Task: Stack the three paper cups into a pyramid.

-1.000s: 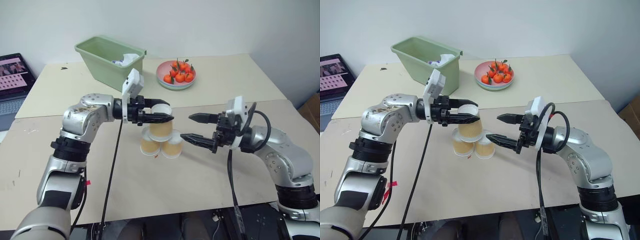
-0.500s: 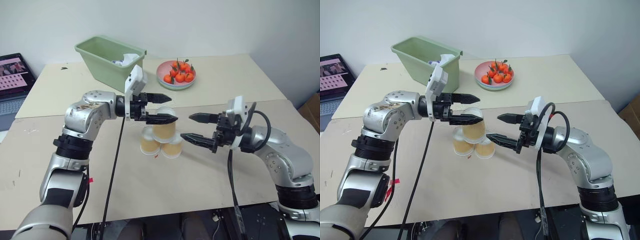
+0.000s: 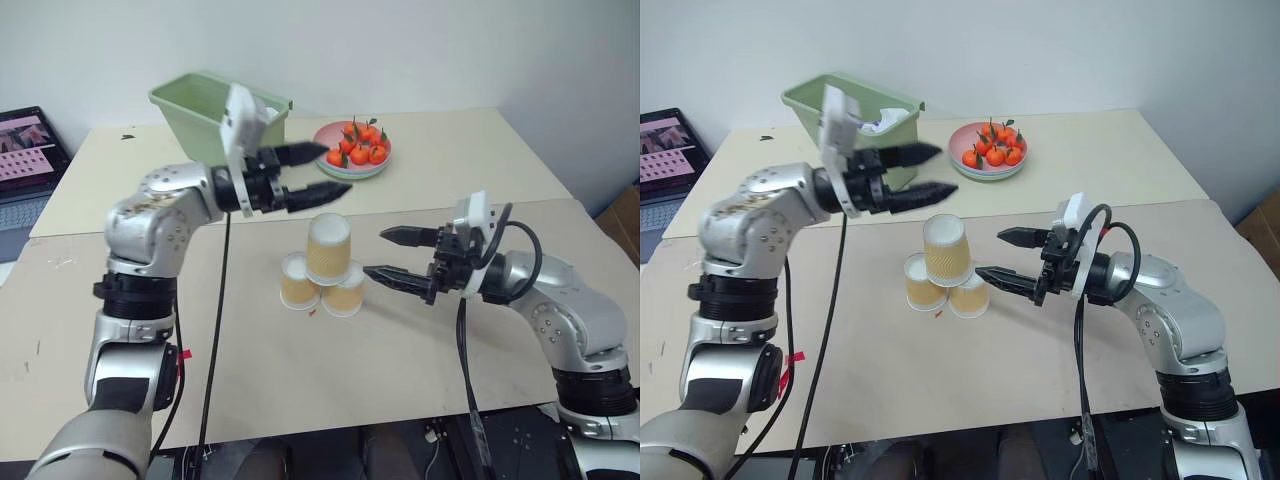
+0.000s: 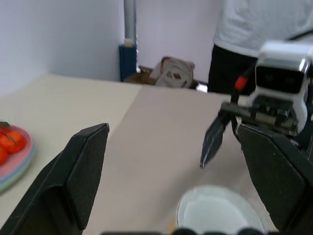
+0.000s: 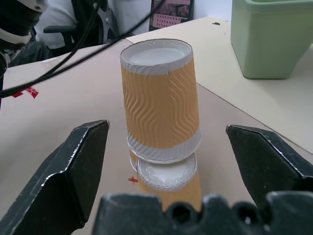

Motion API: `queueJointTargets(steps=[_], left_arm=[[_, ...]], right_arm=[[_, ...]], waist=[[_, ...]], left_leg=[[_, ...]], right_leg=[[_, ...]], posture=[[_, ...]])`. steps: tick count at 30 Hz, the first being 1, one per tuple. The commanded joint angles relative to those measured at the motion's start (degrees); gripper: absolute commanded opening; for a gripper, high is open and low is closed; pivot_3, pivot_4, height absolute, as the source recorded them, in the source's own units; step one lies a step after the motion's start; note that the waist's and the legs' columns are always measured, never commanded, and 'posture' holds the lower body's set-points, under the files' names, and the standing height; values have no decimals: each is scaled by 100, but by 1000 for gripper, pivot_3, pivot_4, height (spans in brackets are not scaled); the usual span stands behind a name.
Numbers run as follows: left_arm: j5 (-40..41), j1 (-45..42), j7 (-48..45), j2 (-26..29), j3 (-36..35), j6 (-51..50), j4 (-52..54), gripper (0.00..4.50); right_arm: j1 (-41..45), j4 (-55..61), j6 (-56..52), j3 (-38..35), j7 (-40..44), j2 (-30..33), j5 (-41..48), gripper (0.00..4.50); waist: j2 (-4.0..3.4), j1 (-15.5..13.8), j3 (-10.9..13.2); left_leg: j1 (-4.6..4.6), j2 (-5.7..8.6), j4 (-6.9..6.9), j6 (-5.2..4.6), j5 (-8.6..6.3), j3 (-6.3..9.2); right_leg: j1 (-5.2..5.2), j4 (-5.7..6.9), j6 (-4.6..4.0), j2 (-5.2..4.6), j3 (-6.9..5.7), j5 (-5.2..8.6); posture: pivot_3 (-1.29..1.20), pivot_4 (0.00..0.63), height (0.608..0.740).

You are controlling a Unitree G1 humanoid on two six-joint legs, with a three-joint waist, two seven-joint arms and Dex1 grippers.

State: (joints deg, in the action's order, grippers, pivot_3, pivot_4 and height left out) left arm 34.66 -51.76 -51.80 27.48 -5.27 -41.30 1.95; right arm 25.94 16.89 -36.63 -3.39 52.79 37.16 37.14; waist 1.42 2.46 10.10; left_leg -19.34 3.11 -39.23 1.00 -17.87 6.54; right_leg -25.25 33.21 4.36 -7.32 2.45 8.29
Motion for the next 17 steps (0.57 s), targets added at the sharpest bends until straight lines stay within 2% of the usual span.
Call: queueJointTargets(steps=[1,3,10,13,17], left_arm=[[184,745,1115,17,-787,-451,671,4465],[86,1282,1572,18,-1002,-531,930,4465],[-87,2963,2751,-215,-1683,-309,1489,4465],[-209,3344,3152,-411,-1883,-121,1510,4465],[-429,3707,3316,-479,-1866,243,1450,4465]], right_arm=[[59,-392,335,-384,-87,133,-191,4500],[-3,-764,564,-482,-261,184,-470,4500],[-67,-2370,1327,-950,-1715,17,-1557,4500],[-60,-2730,1462,-1170,-2265,-168,-1705,4500],[-196,-2745,1525,-1209,-2494,-406,-1720,4500]], waist=[[-5,8,-4],[-5,1,-4],[-4,-73,-3],[-4,-125,-4],[-5,-128,-4]], left_leg=[[7,0,0,0,0,-3],[12,0,0,0,0,-5],[4,2,-8,5,3,-6],[8,2,-8,7,4,-8],[8,1,-8,13,7,-11]], right_leg=[[0,4,0,0,4,0],[1,3,0,0,4,0],[-1,-1,-3,-2,5,-3],[1,-2,-4,-1,7,-3],[0,-1,-7,-2,9,-5]], posture=[[0,150,727],[0,150,727],[0,150,727],[0,150,727],[0,150,727]])
